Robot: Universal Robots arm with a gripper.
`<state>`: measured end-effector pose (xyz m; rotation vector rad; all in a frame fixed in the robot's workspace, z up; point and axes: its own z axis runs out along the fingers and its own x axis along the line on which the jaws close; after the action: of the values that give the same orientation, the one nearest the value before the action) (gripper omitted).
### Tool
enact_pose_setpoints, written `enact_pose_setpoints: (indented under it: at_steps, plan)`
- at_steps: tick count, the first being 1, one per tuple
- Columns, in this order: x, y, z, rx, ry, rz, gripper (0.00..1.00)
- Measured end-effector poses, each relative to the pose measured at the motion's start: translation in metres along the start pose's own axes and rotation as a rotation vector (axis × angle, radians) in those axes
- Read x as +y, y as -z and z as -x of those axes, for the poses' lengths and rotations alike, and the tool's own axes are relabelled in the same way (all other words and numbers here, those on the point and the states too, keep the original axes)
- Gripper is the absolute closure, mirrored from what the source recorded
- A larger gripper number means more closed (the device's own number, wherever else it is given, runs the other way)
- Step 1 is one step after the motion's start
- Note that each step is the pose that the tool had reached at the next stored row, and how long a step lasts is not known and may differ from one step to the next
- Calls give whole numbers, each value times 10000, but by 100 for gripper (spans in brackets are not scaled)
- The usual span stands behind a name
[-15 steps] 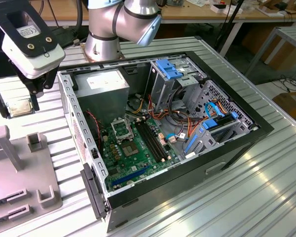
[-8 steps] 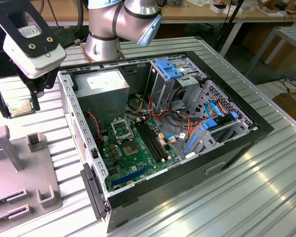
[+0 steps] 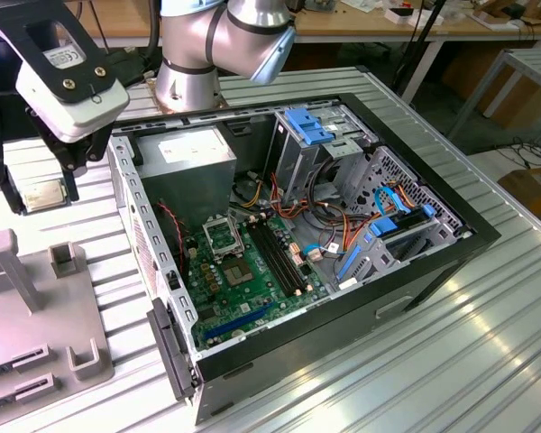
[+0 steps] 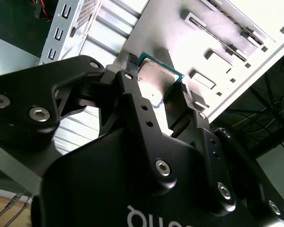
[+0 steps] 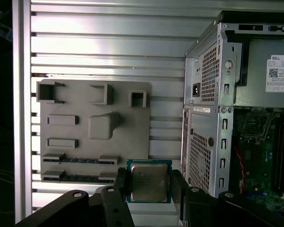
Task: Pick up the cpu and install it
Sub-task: 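Pick up the cpu and move it towards the insertion slot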
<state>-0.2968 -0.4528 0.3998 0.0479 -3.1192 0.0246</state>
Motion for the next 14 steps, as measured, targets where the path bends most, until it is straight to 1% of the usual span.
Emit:
enact_pose_setpoints:
  at_steps: [14]
  plan:
    - [-5, 3, 150, 0, 0, -1, 53]
